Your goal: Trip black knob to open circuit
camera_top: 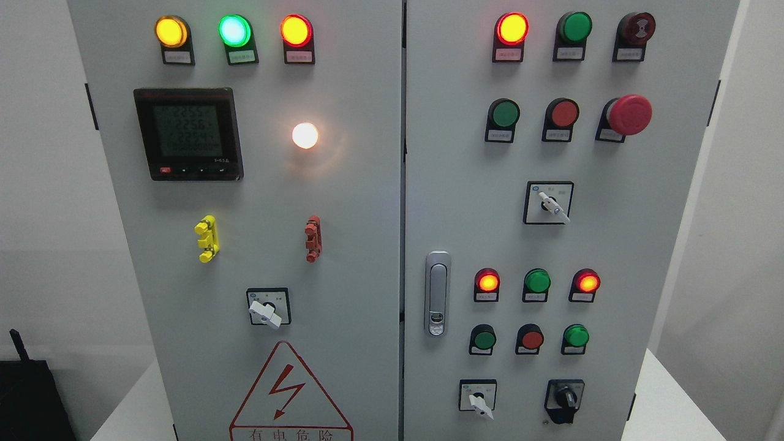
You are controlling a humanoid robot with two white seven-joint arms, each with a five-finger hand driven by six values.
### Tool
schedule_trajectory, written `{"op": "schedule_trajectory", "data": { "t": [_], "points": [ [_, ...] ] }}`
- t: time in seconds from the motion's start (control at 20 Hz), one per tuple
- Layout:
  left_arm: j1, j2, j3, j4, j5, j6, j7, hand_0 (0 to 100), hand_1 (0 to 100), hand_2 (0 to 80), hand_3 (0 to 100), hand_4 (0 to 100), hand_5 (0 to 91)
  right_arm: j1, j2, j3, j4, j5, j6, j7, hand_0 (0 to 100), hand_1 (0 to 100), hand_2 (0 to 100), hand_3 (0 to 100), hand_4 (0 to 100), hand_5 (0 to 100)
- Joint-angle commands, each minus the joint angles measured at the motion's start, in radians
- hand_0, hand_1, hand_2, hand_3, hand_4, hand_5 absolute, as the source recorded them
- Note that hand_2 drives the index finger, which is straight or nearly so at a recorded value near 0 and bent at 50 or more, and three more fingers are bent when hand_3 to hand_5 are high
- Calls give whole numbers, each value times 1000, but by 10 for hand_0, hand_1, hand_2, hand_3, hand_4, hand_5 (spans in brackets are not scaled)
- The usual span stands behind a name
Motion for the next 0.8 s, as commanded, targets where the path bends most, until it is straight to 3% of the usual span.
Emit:
{"op": "schedule_trajectory", "data": {
  "t": [0.0, 0.25, 0.75],
  "points": [
    [-2, -2, 1, 0, 2, 0, 0, 120, 389, 0, 0, 0, 0, -1, 3, -3, -44, -3, -11, -3, 724, 927, 0, 893, 770, 678],
    [-2, -2, 1, 0, 2, -2, 0, 120, 389, 0, 0, 0, 0, 1, 4, -5, -110, -3, -11, -3, 872, 945, 0, 920, 802, 705],
    [-4, -2, 1, 0, 2, -2, 0, 120, 389, 0, 0, 0, 0, 13, 4, -5, -266, -3, -8, -3, 975, 919, 0, 983, 859, 792]
  ]
}}
